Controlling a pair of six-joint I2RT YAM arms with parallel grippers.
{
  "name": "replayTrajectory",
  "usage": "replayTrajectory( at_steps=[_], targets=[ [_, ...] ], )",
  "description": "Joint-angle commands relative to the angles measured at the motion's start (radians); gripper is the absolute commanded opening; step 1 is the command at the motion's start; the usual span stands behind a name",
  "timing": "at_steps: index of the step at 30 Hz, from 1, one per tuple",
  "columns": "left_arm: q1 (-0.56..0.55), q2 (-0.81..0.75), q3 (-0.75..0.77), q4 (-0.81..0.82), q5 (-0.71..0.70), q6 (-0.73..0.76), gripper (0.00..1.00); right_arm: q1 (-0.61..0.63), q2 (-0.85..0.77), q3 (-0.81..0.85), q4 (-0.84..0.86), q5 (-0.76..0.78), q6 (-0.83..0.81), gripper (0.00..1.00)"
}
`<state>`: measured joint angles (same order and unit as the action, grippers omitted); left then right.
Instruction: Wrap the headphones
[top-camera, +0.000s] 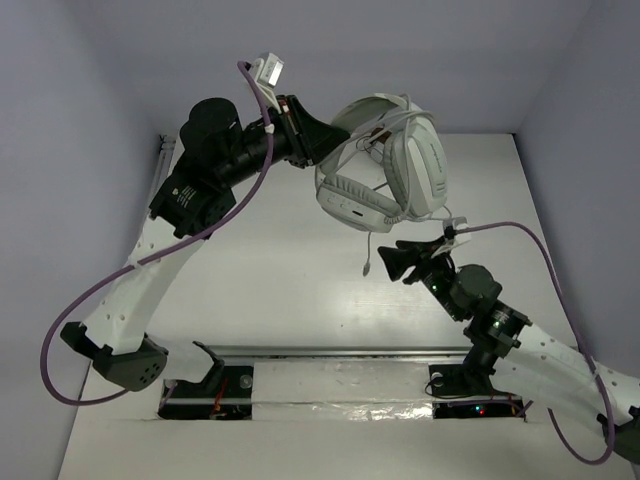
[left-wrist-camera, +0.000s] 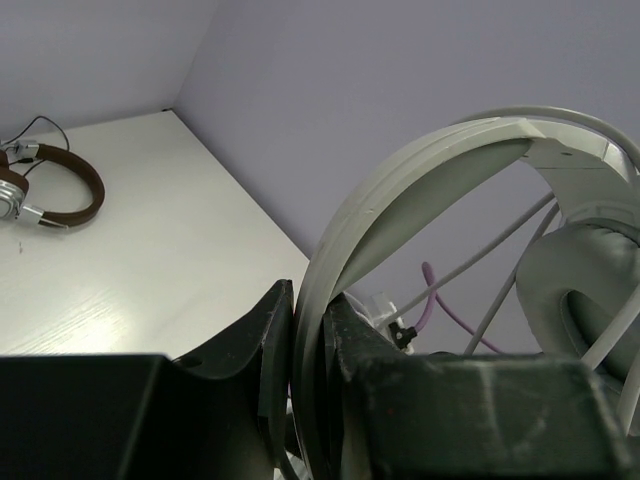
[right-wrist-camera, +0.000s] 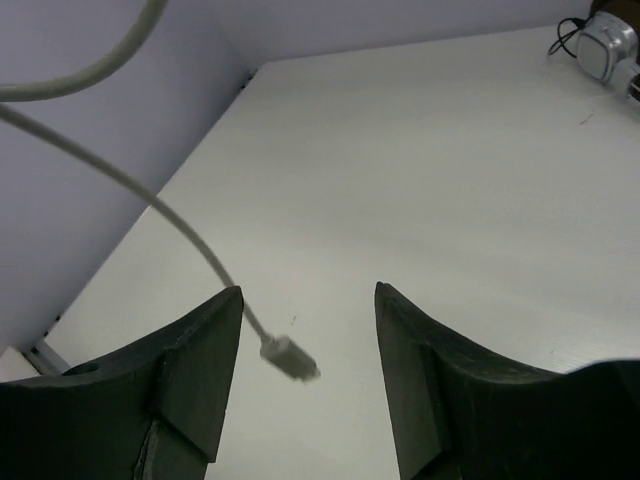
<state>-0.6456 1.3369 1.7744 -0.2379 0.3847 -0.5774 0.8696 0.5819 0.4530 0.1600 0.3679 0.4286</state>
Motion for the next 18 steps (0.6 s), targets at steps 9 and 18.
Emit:
replayTrajectory(
  at_steps=[9,18],
  targets=[
    [0.003,-0.084,0.039,0.095,0.020,-0.062,0.00,-0.007,0.139,0.065,0.339,-0.251,-0.203,0.62],
    [0.003,-0.090,0.025,0.098,0.006,-0.058,0.00,-0.007,0.151,0.049,0.296,-0.174,-0.062,0.09]
  ],
)
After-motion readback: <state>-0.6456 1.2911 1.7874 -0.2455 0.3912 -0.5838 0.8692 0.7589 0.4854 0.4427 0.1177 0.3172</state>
